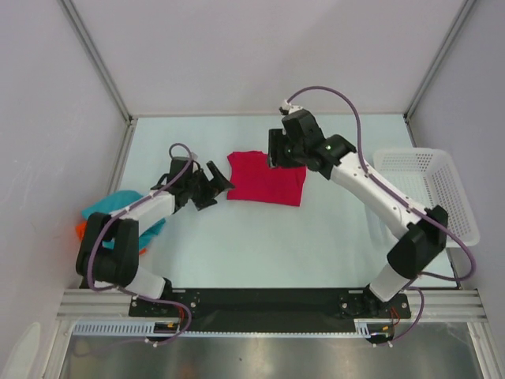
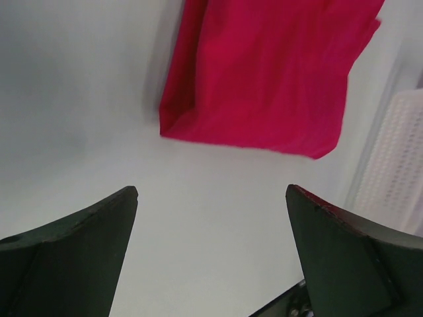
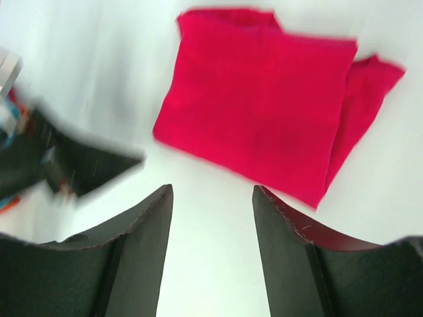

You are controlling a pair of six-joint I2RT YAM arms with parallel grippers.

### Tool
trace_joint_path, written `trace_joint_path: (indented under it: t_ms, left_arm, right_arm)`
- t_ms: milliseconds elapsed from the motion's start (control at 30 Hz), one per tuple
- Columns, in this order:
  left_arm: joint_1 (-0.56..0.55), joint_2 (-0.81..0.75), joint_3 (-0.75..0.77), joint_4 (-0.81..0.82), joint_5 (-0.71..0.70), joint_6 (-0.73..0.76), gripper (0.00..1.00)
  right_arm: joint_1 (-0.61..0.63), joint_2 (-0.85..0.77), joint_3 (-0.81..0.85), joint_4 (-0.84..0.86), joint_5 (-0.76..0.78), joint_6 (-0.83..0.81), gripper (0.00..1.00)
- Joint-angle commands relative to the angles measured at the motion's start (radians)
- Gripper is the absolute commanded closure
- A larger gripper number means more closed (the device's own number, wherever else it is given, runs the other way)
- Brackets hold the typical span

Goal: Fold and stack the t-shirts

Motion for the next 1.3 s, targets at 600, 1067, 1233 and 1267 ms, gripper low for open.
trace_joint_path:
  t_ms: [600,1067,1233,1267]
  left_arm:
    - [0.078,0.513,-0.299,1.26,0.2,-0.793,0.0]
    - [-0.146,0.545,-0.112,1.093,0.143,-0.767,0.02]
    - [-0.16,0.557,-0.108,1.116,0.137,-0.756,0.7]
    - [-0.16,0.577,-0.114,1.148,0.137,-0.785,1.0]
  right_arm:
    - [0.14,-0.134,-0.133,-0.128,0.077,0.097,0.43]
    - [0.126,-0.09,-0.049,-0.184,0.114,0.091,0.43]
    - [0.117,-0.153,-0.053,-0.2,0.125,0.09,0.43]
    - [0.117,-0.166,-0.052,-0.206,0.127,0.092,0.43]
